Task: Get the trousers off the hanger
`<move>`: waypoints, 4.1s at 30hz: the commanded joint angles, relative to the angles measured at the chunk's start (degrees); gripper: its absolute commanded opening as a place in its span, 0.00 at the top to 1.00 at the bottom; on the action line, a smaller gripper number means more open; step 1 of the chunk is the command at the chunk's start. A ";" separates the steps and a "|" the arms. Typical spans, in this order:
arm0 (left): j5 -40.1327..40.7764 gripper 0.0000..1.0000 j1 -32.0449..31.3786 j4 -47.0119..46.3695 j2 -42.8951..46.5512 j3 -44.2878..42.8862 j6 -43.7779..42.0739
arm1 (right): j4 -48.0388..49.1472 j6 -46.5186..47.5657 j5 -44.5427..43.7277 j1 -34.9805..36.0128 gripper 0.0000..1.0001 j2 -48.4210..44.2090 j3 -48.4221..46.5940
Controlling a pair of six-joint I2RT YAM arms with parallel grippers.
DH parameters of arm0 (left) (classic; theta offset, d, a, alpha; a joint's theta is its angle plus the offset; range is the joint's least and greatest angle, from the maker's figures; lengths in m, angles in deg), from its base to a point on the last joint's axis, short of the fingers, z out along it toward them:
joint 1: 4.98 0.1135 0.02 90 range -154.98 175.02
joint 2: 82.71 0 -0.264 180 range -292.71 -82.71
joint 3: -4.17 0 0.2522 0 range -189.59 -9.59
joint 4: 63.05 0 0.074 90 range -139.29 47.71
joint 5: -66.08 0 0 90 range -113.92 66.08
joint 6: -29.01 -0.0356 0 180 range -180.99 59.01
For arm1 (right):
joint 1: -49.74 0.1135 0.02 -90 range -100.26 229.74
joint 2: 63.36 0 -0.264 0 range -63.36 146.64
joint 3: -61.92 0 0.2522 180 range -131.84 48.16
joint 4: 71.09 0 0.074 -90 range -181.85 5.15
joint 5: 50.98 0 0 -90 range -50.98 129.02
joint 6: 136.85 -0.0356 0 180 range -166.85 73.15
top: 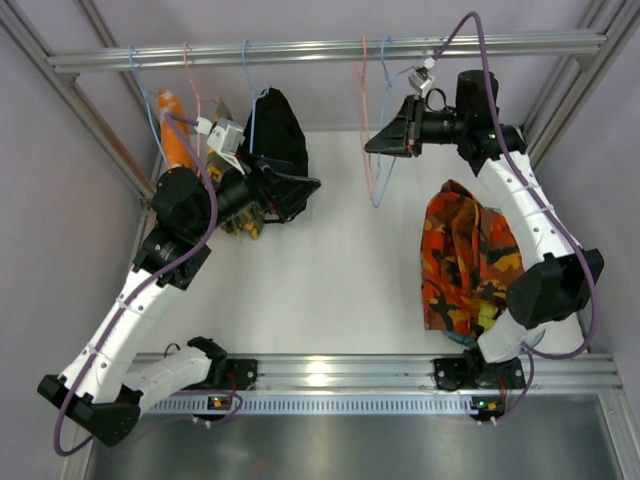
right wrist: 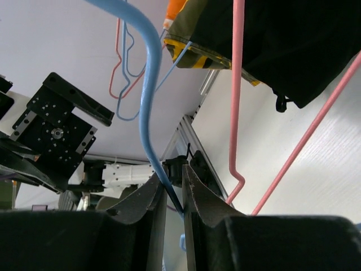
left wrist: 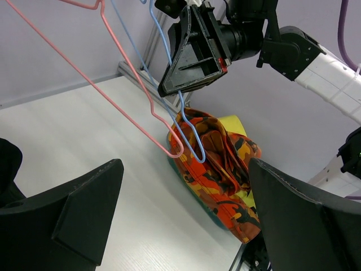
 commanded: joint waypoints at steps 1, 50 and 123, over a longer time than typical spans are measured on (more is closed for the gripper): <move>-0.31 0.02 0.19 -2.76 0.92 -0.04 0.00 | 1.59 -0.35 0.43 -1.36 0.84 -3.07 1.76; -1.36 0.02 0.19 -3.28 -0.48 -0.13 0.09 | 11.87 -7.82 7.90 -2.95 1.00 0.96 -5.87; 21.14 0.02 5.55 47.70 6.37 -7.16 -22.33 | -27.59 49.84 -16.88 -14.11 0.01 -53.70 32.53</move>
